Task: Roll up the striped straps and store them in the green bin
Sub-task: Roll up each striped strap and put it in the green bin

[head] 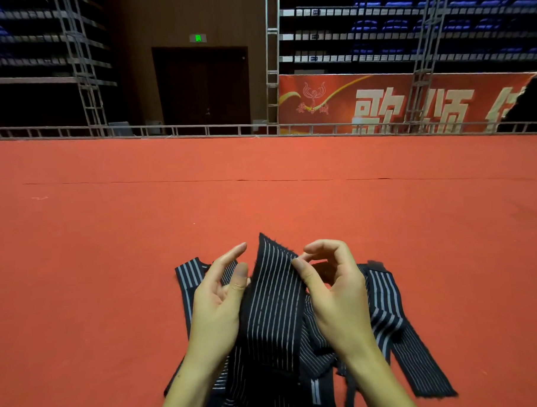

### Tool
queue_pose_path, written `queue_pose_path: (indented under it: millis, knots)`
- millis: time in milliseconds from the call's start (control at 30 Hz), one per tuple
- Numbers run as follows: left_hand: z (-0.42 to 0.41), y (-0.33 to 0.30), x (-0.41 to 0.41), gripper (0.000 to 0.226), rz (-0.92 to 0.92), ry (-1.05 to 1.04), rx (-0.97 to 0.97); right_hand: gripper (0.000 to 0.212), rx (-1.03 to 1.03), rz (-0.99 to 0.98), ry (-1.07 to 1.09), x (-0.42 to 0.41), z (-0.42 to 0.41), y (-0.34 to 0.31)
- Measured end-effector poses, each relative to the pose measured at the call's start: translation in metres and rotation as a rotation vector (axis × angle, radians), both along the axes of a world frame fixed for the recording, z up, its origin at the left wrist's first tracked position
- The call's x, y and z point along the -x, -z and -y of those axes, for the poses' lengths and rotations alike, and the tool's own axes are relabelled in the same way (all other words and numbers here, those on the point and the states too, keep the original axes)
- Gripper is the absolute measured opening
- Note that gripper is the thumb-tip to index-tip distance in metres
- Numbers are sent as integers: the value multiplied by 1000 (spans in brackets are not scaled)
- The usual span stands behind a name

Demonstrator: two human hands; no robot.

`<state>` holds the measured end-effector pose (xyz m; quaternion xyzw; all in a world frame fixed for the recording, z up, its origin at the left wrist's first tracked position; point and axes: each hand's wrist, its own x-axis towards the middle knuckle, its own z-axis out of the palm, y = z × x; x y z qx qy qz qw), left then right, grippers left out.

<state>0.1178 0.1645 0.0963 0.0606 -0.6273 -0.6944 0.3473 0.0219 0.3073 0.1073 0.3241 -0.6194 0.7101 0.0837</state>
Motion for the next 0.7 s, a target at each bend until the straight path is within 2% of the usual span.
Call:
queue_pose_path:
  millis: [300, 467, 700]
  knots:
    - [0, 0, 3, 38, 127, 149, -39, 28, -42, 32, -58, -1, 0, 12]
    - [7, 11, 6, 55, 205, 90, -2, 33, 29, 98, -29, -4, -1, 17]
    - [8, 14, 7, 48, 202, 25, -92, 29, 95, 111, 39, -10, -7, 24]
